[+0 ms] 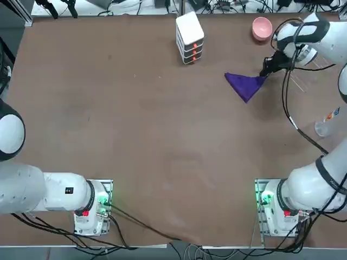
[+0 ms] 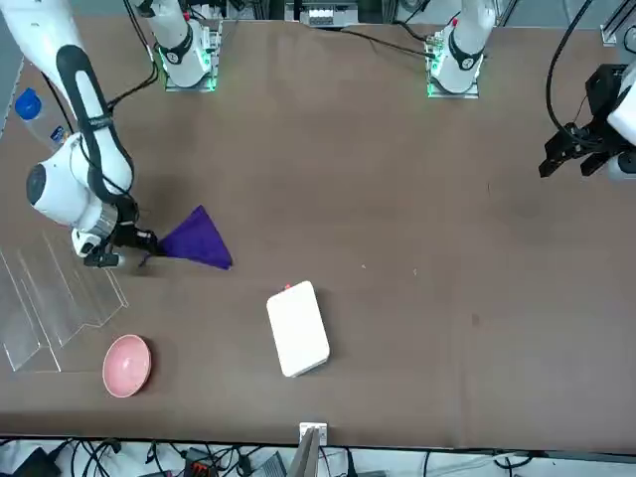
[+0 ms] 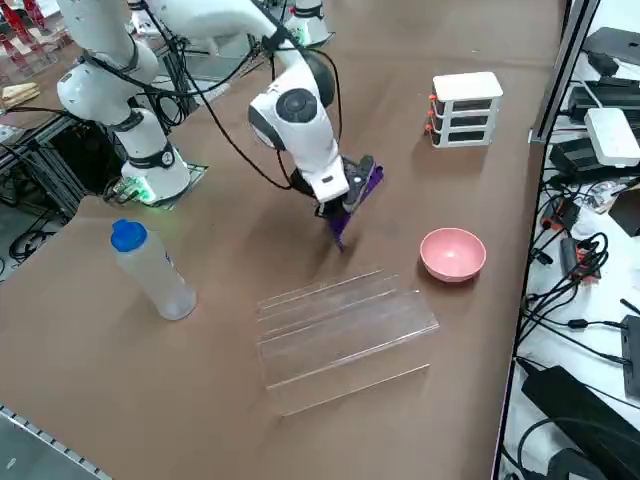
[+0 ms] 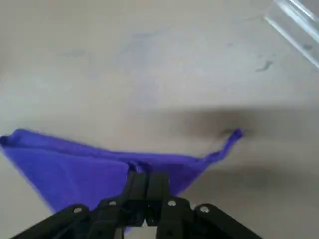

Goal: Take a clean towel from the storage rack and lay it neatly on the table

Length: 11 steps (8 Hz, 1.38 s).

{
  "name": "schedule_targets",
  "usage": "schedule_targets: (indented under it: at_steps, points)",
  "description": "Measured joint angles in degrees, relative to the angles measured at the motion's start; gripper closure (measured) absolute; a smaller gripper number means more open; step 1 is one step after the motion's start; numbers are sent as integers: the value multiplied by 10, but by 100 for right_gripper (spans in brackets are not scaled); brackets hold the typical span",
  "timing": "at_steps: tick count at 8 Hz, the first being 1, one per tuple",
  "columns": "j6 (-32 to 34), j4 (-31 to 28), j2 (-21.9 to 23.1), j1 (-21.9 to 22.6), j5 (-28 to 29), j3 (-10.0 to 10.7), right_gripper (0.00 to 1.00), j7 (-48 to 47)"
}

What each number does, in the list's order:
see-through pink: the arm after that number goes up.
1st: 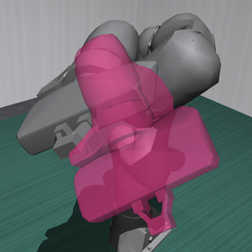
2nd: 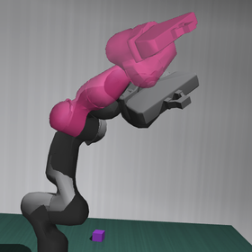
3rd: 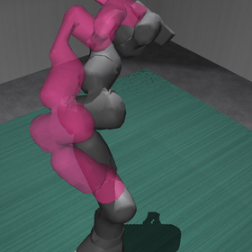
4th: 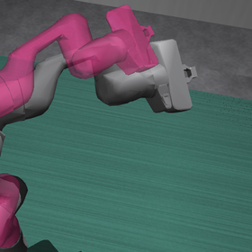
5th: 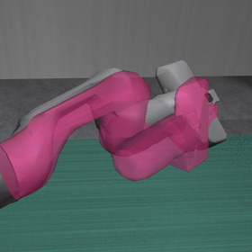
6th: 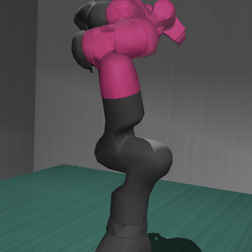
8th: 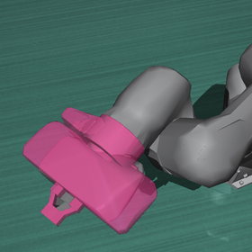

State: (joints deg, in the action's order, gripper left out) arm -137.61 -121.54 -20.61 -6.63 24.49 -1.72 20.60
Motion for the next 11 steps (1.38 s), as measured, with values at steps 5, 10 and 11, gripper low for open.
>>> schedule_targets:
  at_steps: [5, 10, 11]
  points:
    - [89, -21, 31, 96, 0, -6, 98, -83]
    - [131, -37, 74, 228, 0, -9, 98, -246]
    - [143, -39, 75, 234, 0, -9, 98, -253]
